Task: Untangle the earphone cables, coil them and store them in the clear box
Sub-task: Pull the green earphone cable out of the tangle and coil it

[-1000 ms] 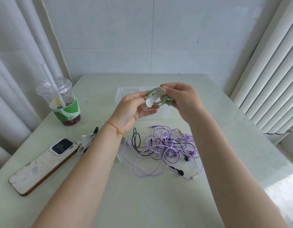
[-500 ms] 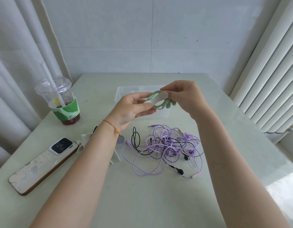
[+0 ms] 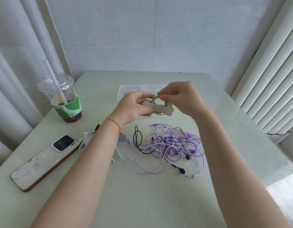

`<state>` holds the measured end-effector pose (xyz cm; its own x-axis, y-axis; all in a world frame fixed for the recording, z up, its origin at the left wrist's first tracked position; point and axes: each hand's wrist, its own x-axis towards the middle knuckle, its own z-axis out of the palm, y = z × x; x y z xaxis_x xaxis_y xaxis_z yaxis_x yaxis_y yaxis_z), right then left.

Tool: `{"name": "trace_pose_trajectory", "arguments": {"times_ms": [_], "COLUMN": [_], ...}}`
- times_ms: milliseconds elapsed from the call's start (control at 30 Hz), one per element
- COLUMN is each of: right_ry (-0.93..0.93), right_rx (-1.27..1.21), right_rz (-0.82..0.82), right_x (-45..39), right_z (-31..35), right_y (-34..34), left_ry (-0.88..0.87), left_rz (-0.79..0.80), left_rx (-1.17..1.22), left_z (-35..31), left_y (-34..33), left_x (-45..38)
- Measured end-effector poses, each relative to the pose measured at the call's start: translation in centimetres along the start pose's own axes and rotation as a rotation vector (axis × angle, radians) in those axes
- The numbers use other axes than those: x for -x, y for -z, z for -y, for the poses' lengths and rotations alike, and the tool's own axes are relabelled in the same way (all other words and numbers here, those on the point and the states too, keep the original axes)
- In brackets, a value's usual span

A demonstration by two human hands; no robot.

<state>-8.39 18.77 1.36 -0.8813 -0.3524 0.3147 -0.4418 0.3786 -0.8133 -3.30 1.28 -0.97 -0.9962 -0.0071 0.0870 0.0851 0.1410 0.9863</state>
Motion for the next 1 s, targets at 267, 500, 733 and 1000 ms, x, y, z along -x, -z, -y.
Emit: {"name": "trace_pose_trajectory", "arguments": {"times_ms": [267,500,733,1000], "right_ry": [0.041,0.051,0.060,-0.013], "right_rx": [0.176,0.267,0.150,0.015], "right_rz": [0.038,0.023,-0.041,-0.038], "right_x": [-0.12,-0.09,-0.08,0.06], "right_z": [0.28,0.32,0.01,0.28], "right_y": [-0.16,-0.58,-0.07,-0.11], "left_ry": [-0.071,-0.124,-0.093,-0.090], "left_rz": [-0.132,-0.184,-0.221,-0.182], "left_rx": [-0.265,-0.501,-0.243,-0.135], "left_z": [0.22,0.03,0.00,-0.16], "left_y": [-0.26,-0.54,-0.46,-0.52], "left_x": [-0.10,-0.15,-0.23,-0.22]}}
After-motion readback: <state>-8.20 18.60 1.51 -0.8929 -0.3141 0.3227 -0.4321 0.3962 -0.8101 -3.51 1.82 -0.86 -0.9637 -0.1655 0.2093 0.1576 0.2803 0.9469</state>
